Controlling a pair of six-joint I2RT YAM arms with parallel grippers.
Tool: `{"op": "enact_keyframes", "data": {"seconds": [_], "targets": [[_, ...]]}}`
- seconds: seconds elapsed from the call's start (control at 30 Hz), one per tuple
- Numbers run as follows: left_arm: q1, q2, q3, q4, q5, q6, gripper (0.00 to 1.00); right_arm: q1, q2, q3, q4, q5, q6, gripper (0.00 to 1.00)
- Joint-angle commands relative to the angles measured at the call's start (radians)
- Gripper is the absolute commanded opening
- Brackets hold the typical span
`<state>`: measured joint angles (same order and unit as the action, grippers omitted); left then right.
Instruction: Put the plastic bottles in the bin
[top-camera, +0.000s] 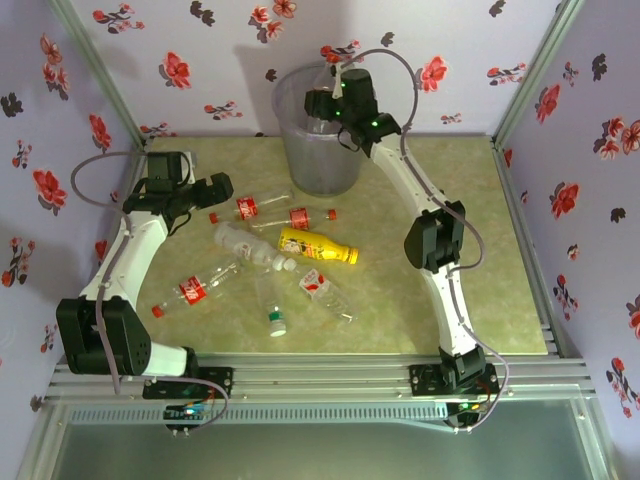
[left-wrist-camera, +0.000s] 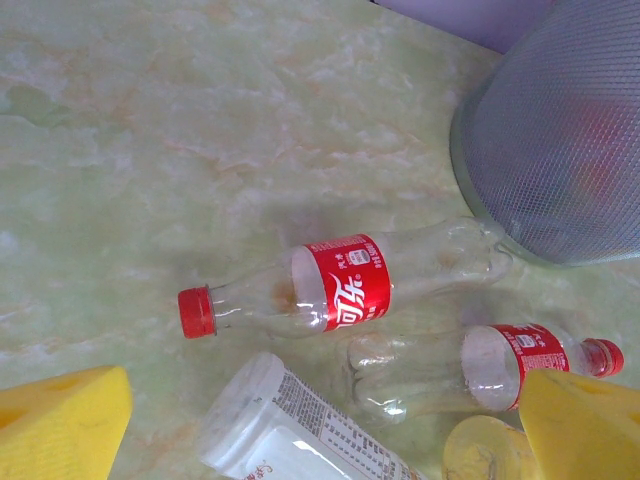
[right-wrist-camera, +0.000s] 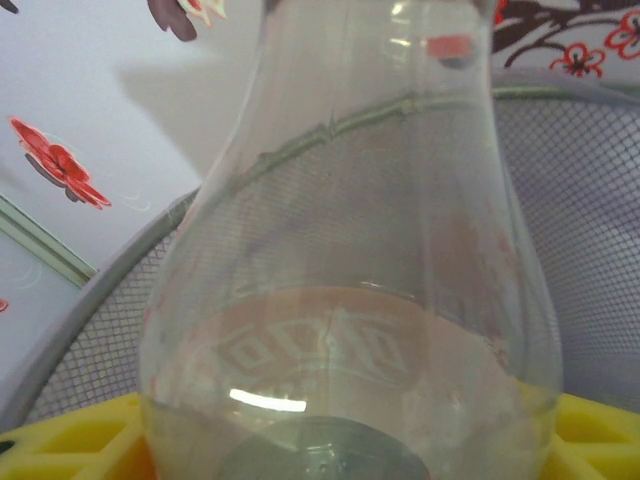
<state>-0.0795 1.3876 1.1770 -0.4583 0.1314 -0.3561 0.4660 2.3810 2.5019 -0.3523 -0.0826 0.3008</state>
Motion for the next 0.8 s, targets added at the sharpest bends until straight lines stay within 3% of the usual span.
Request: {"op": "enact_keyframes", "data": {"seconds": [0.0,0.43,0.63,0.77], "targets": [[0.003,-0.022,0.019,-0.010,-0.013,0.022,1.00,0.008,0.013,0.054,-0.013,0.008,-0.031,0.73],[0.003,-0.030,0.021,-0.011,-0.013,0.020,1.00,0.016,-0.036,0.105,-0.071,0.010,-0.073,0.78],[0.003,-0.030,0.019,-0.011,-0.013,0.021,1.00,0.037,-0.153,0.092,-0.184,0.043,-0.156,0.78],[0.003,-0.028,0.020,-0.011,-0.013,0.020,1.00,0.059,-0.302,-0.049,-0.244,0.080,-0.234,0.78]]}}
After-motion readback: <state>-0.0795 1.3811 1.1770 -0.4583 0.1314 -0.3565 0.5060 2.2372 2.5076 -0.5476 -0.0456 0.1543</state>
